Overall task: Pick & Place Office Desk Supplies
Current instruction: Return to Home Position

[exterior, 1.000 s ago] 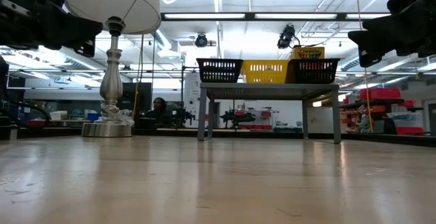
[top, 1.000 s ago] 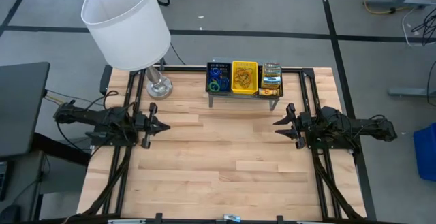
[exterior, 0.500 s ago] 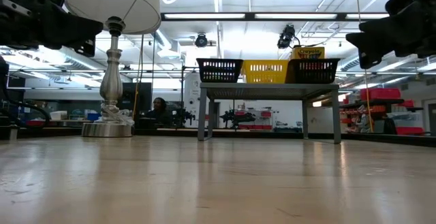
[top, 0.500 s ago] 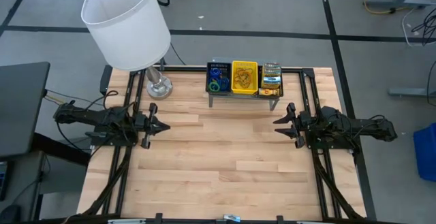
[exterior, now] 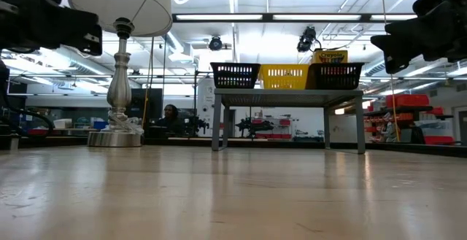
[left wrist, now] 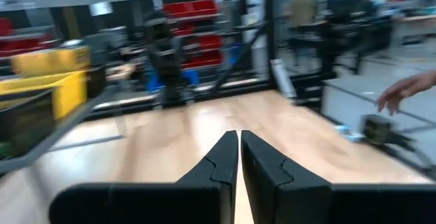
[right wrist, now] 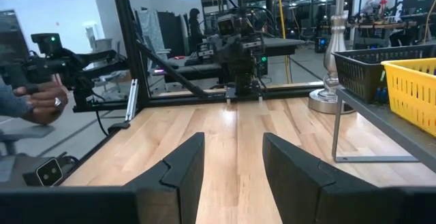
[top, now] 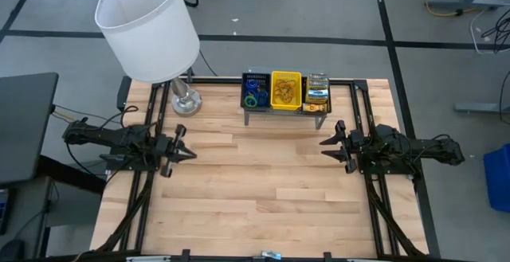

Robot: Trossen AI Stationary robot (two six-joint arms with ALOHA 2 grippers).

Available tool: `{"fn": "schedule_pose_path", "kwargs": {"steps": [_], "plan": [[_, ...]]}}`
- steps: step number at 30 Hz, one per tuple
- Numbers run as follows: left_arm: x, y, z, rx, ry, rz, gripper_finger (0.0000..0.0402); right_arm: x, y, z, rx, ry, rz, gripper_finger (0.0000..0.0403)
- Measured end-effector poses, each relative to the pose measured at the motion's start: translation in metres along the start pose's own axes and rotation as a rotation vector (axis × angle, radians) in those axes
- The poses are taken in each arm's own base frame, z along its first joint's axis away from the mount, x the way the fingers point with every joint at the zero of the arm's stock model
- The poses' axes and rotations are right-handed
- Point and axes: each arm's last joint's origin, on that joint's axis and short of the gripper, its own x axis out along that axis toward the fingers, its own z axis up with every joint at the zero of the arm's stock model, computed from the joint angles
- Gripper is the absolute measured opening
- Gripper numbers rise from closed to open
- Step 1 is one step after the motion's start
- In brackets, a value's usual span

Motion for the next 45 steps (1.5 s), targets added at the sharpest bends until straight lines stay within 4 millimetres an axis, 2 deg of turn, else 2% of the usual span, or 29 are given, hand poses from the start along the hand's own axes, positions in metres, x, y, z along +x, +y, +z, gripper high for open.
{"fn": "schedule_pose_path", "kwargs": {"steps": [6,8,20,45], "plan": [[-0.0006,-0.006,0.0021,-0.01,-0.042,-0.215,0.0028,0.0,0.0,0.0,0.0,0.0,0.001,0.0158],[-0.0008,-0.0066,0.0036,-0.009,-0.06,-0.236,0.0028,0.0,0.0,0.0,0.0,0.0,0.001,0.0158],[0.0001,-0.0003,0.0024,0.007,-0.026,-0.017,0.0027,0.0,0.0,0.0,0.0,0.0,0.001,0.0158],[0.0001,-0.0001,0.0024,0.005,-0.026,-0.011,0.0027,0.0,0.0001,0.0,0.0,0.0,0.001,0.0158]]}}
